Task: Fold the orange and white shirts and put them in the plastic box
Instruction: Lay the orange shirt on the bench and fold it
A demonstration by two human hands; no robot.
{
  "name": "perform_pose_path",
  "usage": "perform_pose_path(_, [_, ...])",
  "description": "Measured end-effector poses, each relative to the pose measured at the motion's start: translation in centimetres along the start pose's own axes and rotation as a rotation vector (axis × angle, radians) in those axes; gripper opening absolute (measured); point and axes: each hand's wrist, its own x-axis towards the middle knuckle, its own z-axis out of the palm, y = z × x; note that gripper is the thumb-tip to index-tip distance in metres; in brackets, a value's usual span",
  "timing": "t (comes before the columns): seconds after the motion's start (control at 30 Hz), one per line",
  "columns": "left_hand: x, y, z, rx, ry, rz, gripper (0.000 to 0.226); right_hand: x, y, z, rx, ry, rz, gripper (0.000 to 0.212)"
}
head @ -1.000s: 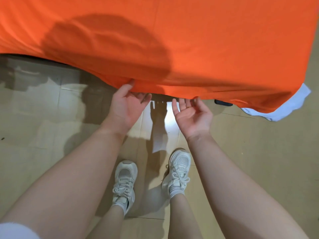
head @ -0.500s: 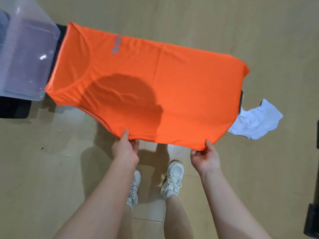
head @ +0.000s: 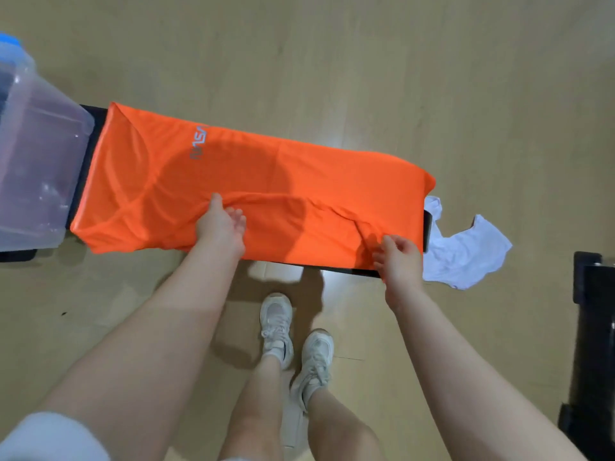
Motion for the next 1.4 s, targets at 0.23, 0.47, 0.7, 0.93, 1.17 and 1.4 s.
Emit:
perform_pose_path(0.23, [-1.9,-8.6,0.0,0.944,-0.377,0.396,0.017,1.5,1.9,-5.2,-0.307,0.119,-0.056,0.009])
perform_pose_path(0.47, [-3.8,-15.5,2.8,1.421,-0.627,0.744,0.025,4.0,2.6,-6.3,-0.502,-0.037,-0.175,0.019])
perform_pose_path(0.7, [-5.1,-18.1,2.6,1.528,-0.451,0.898,0.031,4.9,2.5,-5.4,-0.796,-0.042,-0.288,0.030])
perform_pose_path(0.93, [-5.1,-18.5,1.9,1.642,-0.367,0.955,0.029,5.5,-0.9,-7.4,-0.519,-0.265,-0.298,0.027])
perform_pose_path(1.17, [-4.0,-17.7,1.5,1.688,-0.404,1.100,0.022,11.8,-3.5,-7.5,-0.627,-0.221,-0.306,0.015])
perform_pose_path(1.4, [-4.0,-17.6,2.4,1.901,-0.575,1.201,0.043,9.3,1.7,-10.4,-0.341,-0.324,-0.072,0.010])
